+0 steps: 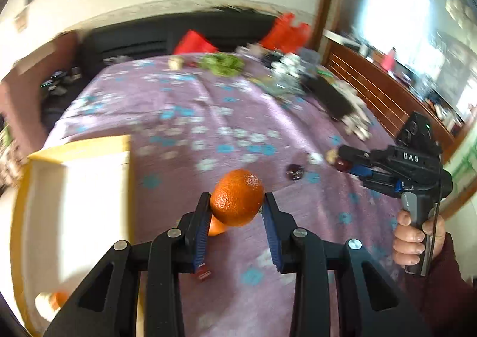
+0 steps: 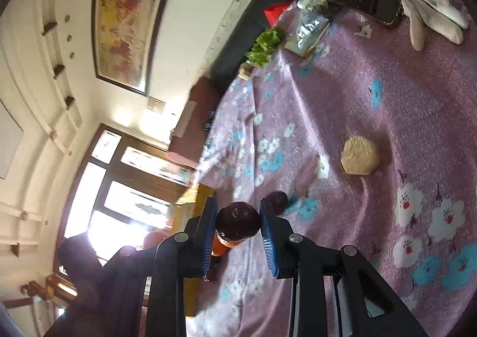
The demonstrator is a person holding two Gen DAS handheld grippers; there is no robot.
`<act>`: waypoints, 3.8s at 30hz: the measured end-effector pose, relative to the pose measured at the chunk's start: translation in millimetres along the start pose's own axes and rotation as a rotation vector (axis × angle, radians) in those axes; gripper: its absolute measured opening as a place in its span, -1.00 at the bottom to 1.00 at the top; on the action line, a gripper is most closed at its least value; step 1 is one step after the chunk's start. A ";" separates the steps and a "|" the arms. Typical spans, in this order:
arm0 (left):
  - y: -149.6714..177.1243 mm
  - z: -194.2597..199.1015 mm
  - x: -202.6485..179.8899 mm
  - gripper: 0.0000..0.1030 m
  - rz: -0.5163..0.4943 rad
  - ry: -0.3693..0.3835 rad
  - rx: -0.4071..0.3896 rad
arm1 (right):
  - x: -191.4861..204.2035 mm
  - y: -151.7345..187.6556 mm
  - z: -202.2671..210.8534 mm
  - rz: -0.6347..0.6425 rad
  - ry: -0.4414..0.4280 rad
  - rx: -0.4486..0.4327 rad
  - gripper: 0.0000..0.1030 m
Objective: Organize fruits
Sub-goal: 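Carry the plum and orange into the tray and open both tools, then return to the cloth and grasp a dark red plum with the right tool, then grasp a mandarin orange with the left tool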
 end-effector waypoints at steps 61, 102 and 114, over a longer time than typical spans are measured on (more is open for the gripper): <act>52.3 53.7 87.4 0.60 0.363 -0.043 0.006 | 100.8 30.2 -9.9 0.445 0.560 0.086 0.43; 19.9 -88.2 -1.4 -0.34 -0.070 -0.135 0.142 | 46.9 17.1 -97.6 0.538 0.668 0.172 -0.36; 16.5 12.0 41.7 -0.34 0.147 -0.052 -0.031 | 66.9 14.5 -81.4 0.565 0.666 0.068 -0.36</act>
Point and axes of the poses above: each gripper's, at about its wrist camera, not at the fingertips, and z roughly against the way its jaws point, x to its left, y to its underside, the point moved 3 cm from there along -z, roughly the way its jaws point, and after that the axes turned 10 degrees about z, right-handed, at the moved point
